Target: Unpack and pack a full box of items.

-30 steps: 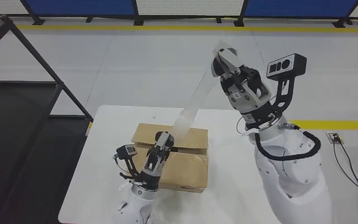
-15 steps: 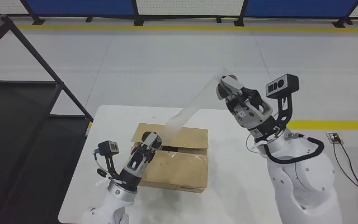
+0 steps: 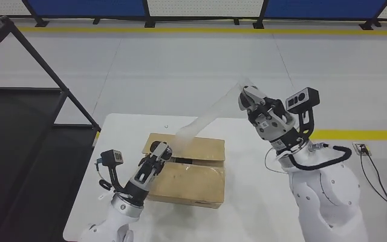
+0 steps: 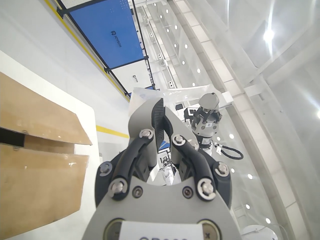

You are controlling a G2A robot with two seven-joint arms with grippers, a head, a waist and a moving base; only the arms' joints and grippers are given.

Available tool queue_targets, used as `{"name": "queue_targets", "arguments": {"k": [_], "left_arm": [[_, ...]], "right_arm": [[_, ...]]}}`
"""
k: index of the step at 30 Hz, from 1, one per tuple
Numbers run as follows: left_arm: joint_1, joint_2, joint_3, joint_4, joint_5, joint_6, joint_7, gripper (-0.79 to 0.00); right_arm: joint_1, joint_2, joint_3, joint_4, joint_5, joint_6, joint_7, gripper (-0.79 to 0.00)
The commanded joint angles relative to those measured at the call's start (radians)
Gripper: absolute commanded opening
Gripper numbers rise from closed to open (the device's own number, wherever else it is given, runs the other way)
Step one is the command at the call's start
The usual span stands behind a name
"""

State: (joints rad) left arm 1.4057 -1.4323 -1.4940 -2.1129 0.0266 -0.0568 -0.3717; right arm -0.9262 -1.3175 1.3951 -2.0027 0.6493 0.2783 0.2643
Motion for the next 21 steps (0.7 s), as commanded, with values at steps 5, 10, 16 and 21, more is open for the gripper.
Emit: {"name": "queue_targets", "arguments": {"k": [5,10,16,21], "left_arm": [[-0.009,0.028,-0.145,-0.033,-0.002,0.034,-0.2,-0.785],[-0.03,0.05,-0.221,-0.019,0.016,0.049,-0.351,-0.785],[-0.037,0.067,-0.263,-0.022,0.079,0.091,-0.461,-0.785],[-0.037,0.067,-0.263,-0.022,0.079,0.091,-0.461,-0.785]], "right_arm": [[-0.045,0.004,0.067,0.004,0.213,0.266,-0.067,-0.785],[-0.085,0.005,0.108,-0.011,0.366,0.42,-0.132,-0.785],[-0.134,0.008,0.15,-0.032,0.494,0.548,-0.211,-0.785],[-0.134,0.008,0.15,-0.032,0.494,0.548,-0.211,-0.785]]}}
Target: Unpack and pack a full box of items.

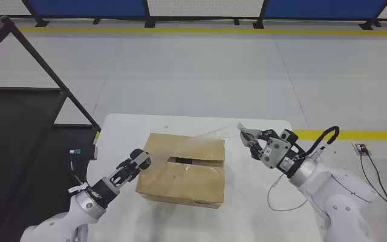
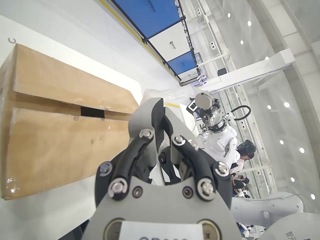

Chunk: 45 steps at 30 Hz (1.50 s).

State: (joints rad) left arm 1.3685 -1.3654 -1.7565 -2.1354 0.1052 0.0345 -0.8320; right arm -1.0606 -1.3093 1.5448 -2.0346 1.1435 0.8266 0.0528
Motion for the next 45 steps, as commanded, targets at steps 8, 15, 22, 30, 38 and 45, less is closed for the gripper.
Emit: {"name": "queue_targets", "arguments": {"k": [8,15,22,30,38,45], "left_arm": [[0.006,0.001,0.007,0.008,0.009,-0.002,0.001,-0.785],[-0.011,0.028,-0.074,0.047,0.097,-0.05,-0.07,-0.785],[-0.101,0.063,-0.145,0.139,0.085,-0.123,-0.24,-0.785],[-0.133,0.077,-0.144,0.163,0.126,-0.139,-0.283,-0.785],[-0.124,0.078,-0.142,0.166,0.131,-0.138,-0.268,-0.785],[-0.082,0.091,-0.141,0.197,0.118,-0.119,-0.251,-0.785]], "right_arm": [[0.0,0.0,0.0,0.0,0.0,0.0,0.0,-0.785],[0.001,0.003,-0.014,0.099,0.083,0.1,-0.076,-0.785],[-0.039,0.003,-0.015,0.114,0.275,0.186,-0.241,-0.785],[-0.068,0.011,-0.034,0.091,0.377,0.186,-0.345,-0.785],[-0.075,0.011,-0.047,0.082,0.37,0.152,-0.307,-0.785],[-0.045,0.009,-0.095,0.081,0.367,0.04,-0.142,-0.785]]}}
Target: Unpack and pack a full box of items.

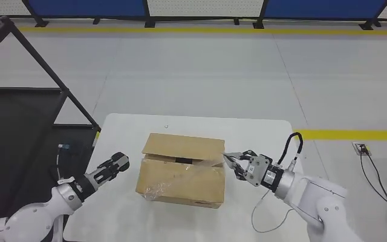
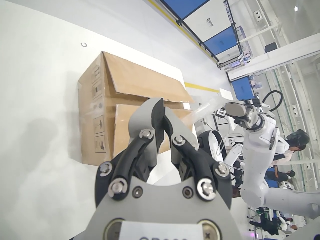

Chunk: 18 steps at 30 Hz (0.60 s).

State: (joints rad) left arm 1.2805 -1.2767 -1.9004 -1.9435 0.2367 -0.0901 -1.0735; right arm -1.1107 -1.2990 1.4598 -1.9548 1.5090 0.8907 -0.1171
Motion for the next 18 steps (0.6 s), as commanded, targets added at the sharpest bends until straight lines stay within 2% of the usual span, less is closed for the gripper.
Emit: {"name": "queue_targets", "arguments": {"k": [1,4,8,9,10,18], "left_arm": [[0.011,0.004,0.008,0.009,-0.029,0.009,-0.019,-0.785],[0.03,0.008,0.023,0.014,-0.075,0.012,-0.037,-0.785],[0.051,0.01,0.046,0.026,-0.126,0.039,0.004,-0.773],[0.055,0.01,0.053,0.029,-0.135,0.052,0.018,-0.434],[0.057,0.011,0.058,0.029,-0.13,0.063,0.038,0.0],[0.051,0.011,0.102,0.047,-0.22,0.111,0.153,0.0]], "right_arm": [[0.01,-0.002,-0.019,0.004,0.004,-0.035,0.045,-0.785],[0.024,-0.004,-0.041,0.015,0.007,-0.079,0.08,-0.785],[0.039,-0.006,-0.052,0.027,0.019,-0.147,0.119,-0.785],[0.039,-0.007,-0.052,0.029,0.024,-0.164,0.133,-0.785],[0.039,-0.007,-0.051,0.031,0.029,-0.177,0.149,-0.785],[0.022,-0.005,-0.032,0.007,0.047,-0.253,0.265,-0.785]]}}
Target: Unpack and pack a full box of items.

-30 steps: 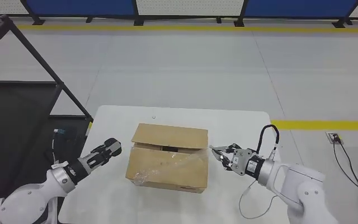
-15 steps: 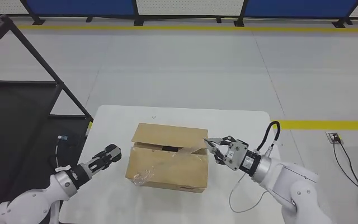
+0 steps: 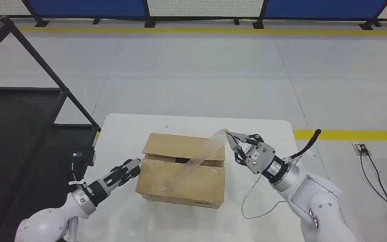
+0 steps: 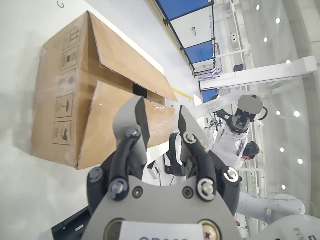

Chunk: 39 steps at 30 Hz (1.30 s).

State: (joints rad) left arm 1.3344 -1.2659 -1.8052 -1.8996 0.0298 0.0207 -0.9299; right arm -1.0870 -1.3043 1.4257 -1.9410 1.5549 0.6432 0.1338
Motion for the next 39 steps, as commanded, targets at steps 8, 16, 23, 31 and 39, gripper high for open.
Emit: {"name": "queue_targets", "arguments": {"k": [8,16,23,31,39], "left_arm": [[-0.053,0.006,0.044,0.018,-0.116,-0.005,0.042,0.0],[-0.063,0.005,0.048,0.021,-0.166,0.0,0.063,0.0],[-0.061,0.005,0.057,0.013,-0.16,-0.002,0.08,0.0],[-0.113,0.003,0.167,0.029,-0.082,-0.046,0.226,0.0],[-0.151,-0.006,0.306,0.072,-0.078,-0.077,0.289,0.0]], "right_arm": [[0.019,0.001,0.013,-0.1,0.019,-0.074,0.004,-0.785],[0.045,0.001,0.005,-0.131,0.003,-0.09,-0.113,-0.785],[0.042,-0.001,0.001,-0.14,0.03,-0.108,-0.092,-0.785],[0.083,-0.021,-0.023,-0.179,0.217,-0.318,-0.082,-0.785],[0.12,-0.033,-0.032,-0.223,0.309,-0.417,-0.09,-0.785]]}}
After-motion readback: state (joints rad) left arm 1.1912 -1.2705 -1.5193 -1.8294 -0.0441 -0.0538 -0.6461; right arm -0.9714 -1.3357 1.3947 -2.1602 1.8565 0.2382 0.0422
